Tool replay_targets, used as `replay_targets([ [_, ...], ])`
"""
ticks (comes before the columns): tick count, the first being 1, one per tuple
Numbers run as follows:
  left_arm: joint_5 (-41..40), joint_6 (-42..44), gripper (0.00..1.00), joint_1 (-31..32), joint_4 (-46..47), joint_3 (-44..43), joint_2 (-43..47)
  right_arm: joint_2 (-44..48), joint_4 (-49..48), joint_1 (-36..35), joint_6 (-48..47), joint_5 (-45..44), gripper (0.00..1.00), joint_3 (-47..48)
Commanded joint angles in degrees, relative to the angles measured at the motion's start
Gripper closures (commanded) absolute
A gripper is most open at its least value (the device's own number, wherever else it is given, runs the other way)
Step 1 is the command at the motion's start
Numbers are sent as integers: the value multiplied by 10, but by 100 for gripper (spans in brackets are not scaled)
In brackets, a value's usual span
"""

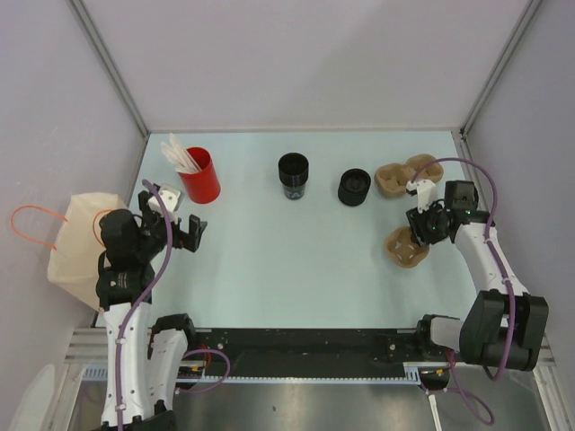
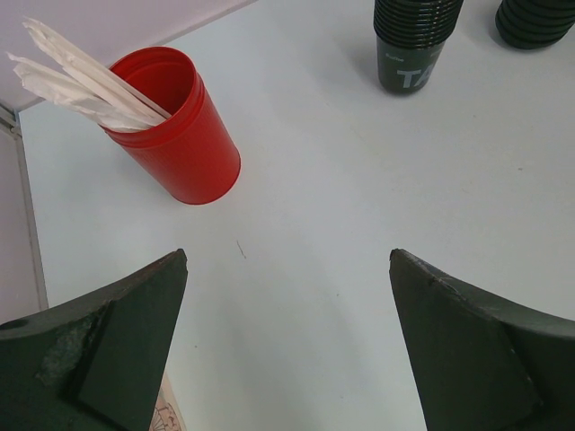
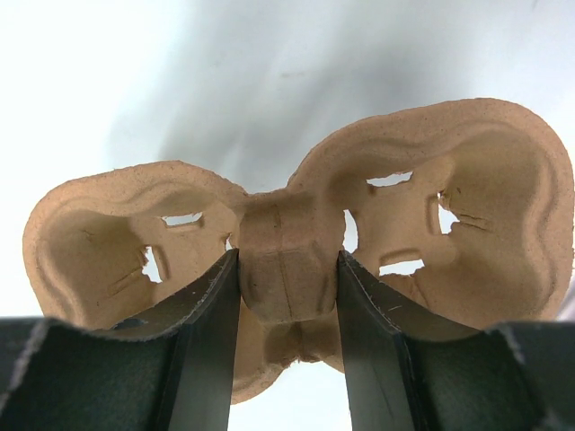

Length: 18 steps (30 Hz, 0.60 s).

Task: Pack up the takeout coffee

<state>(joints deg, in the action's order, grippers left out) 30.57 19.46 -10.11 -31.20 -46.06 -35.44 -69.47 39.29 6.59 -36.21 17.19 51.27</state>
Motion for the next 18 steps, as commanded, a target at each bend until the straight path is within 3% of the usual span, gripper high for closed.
replay_targets([
  [1,20,-6,1,-6,5,-5,4,-14,-126,1,79,-29,73,-39],
  [8,17,-5,1,-6,9,-2,11,-47,-183,-1,104,-54,72,-69],
  [18,18,-5,1,-6,9,-3,7,-61,-180,1,91,-62,54,-80],
])
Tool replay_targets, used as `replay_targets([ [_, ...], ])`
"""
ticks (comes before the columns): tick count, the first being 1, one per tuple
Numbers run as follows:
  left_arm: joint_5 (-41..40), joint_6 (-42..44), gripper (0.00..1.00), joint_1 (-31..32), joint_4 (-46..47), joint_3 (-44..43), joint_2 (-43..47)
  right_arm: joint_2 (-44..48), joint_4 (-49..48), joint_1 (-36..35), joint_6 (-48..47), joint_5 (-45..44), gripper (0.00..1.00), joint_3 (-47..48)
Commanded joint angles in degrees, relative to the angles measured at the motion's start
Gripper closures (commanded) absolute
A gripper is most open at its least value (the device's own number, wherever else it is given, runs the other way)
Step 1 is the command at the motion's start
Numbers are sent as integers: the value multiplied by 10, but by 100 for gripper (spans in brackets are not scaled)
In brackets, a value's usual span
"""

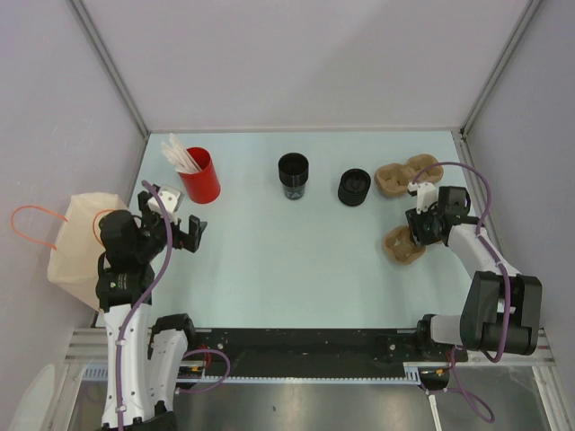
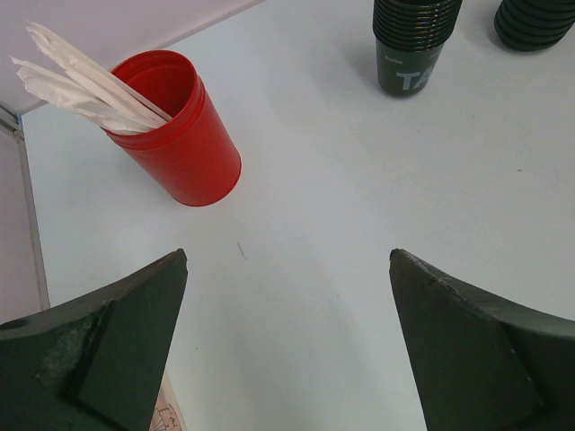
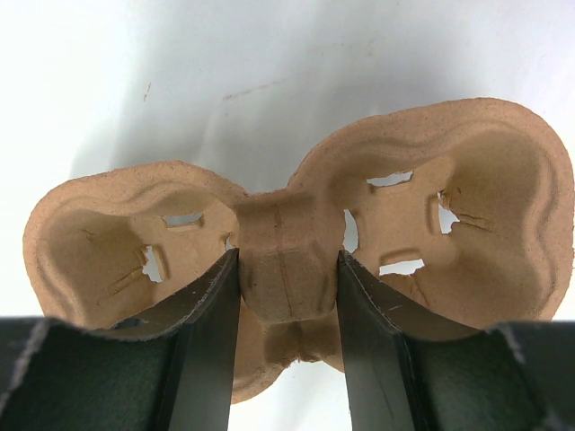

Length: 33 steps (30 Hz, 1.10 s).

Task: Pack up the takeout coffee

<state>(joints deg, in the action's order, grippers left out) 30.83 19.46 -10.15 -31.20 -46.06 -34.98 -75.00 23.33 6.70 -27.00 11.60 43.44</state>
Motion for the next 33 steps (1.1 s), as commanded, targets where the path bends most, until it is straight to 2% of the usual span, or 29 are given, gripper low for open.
replay_targets([
  [1,14,-5,0,-6,9,-3,4,-7,-21,-1,-4,-7,51,-3],
  [6,14,-6,1,-5,8,-2,3,1,-28,-10,-20,-18,36,-13],
  [10,14,-6,0,-6,10,-2,2,7,-33,-15,-29,-27,33,-20],
  [28,13,-4,1,-5,10,0,4,-8,-16,-56,-74,-42,34,-27],
  [33,13,-4,1,-5,10,0,4,-15,-17,-47,-74,-51,35,-27],
])
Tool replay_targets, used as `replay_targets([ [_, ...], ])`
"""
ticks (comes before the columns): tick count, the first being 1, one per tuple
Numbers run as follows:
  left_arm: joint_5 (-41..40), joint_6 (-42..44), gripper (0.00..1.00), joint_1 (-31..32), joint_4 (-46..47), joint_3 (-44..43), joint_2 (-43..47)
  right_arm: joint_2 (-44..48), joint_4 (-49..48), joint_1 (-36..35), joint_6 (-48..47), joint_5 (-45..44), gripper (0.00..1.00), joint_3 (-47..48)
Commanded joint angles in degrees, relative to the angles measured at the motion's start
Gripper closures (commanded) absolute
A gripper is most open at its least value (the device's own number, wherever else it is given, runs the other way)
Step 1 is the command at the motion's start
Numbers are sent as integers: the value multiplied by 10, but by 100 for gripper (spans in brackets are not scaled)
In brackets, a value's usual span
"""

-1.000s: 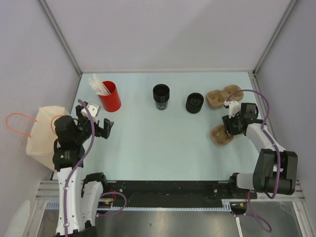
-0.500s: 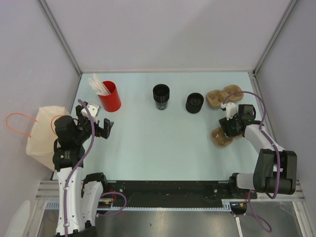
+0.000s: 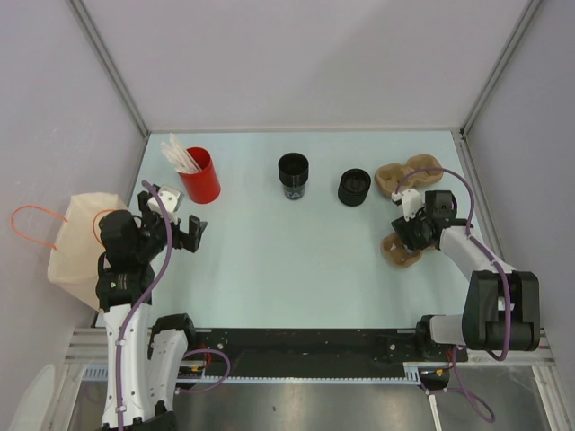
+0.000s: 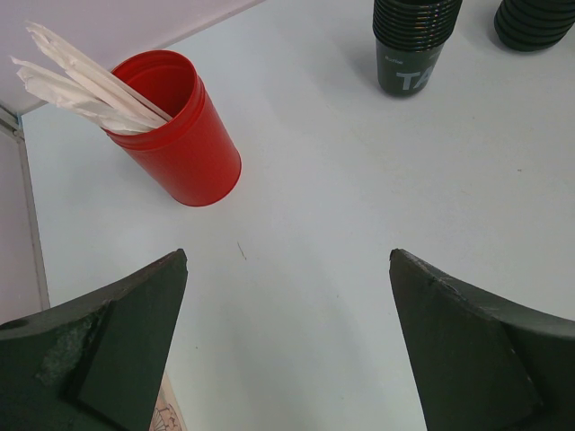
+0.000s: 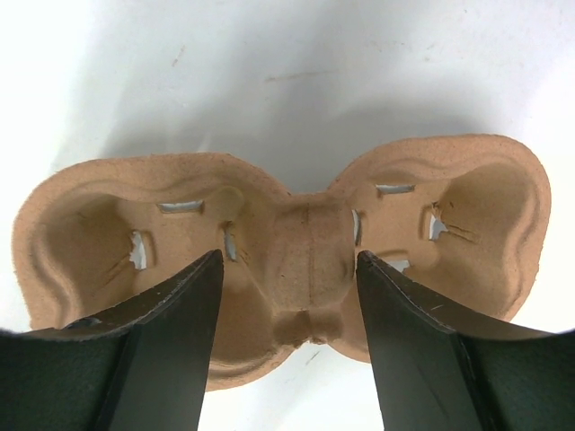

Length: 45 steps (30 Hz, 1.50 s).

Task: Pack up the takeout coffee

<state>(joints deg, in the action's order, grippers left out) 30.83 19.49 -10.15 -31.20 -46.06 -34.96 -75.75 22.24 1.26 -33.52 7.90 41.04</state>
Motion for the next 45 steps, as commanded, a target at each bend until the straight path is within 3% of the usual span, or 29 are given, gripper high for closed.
replay_targets([
  [1,14,-4,1,-5,10,0,4,-8,-6,10,-8,-13,35,-3],
  [17,16,-3,1,-6,9,0,7,-34,2,10,-16,3,37,-3],
  [25,16,-3,0,-6,10,0,6,-45,-1,9,-16,-6,49,-3],
  [34,16,-3,1,-6,9,0,7,-12,-8,8,-9,-5,75,-3],
  [45,1,1,1,-5,-11,-26,9,126,1,4,6,49,82,8],
])
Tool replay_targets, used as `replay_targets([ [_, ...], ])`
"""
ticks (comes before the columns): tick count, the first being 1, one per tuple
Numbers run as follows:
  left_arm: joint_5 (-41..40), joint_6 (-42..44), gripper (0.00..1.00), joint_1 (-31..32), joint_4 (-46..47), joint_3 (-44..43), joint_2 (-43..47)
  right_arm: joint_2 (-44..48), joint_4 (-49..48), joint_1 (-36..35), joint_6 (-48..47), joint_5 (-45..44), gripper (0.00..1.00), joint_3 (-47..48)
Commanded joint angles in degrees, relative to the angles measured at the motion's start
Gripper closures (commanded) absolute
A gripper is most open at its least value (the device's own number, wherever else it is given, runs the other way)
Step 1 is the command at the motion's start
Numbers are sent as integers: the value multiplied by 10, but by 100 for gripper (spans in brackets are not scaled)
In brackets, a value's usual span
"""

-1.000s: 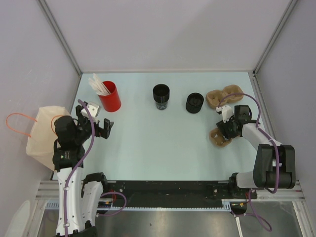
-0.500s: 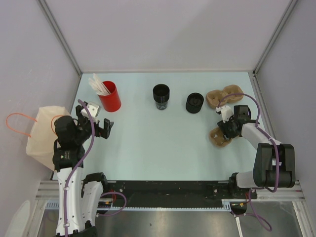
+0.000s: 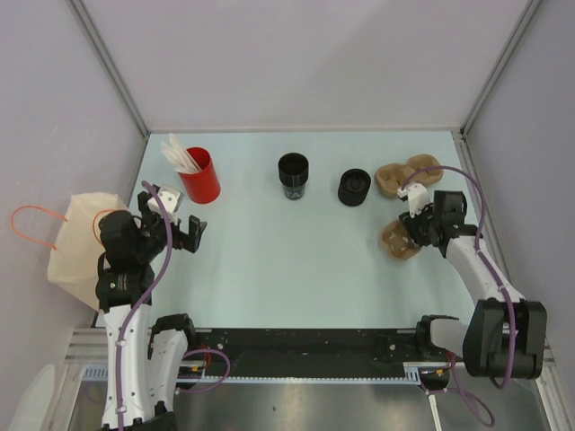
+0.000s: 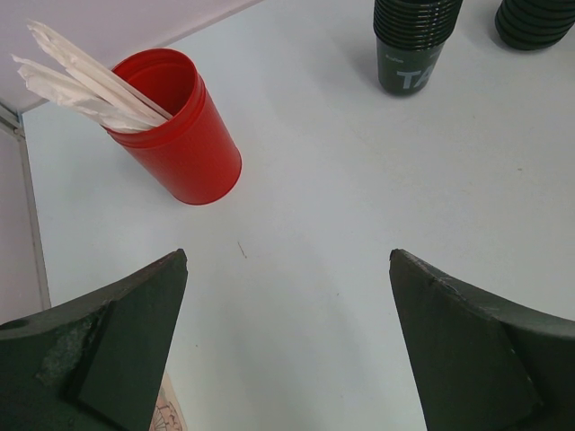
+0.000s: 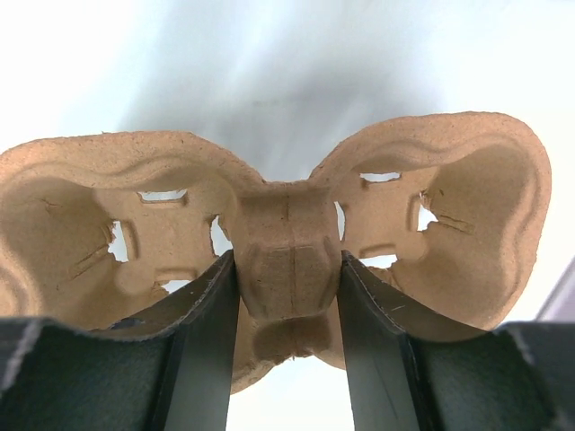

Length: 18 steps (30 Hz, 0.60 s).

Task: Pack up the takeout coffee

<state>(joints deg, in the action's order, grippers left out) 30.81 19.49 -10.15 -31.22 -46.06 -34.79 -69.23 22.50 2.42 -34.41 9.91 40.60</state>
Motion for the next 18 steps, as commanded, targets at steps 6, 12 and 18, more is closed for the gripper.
replay_targets([
  [6,-92,85,0,-5,-83,-147,-6,147,39,-70,59,27,82,97],
  [12,-263,121,1,-6,-154,-268,-30,163,47,-105,96,55,81,177],
  [18,-352,115,1,-5,-198,-305,-50,158,36,-81,97,130,83,135],
])
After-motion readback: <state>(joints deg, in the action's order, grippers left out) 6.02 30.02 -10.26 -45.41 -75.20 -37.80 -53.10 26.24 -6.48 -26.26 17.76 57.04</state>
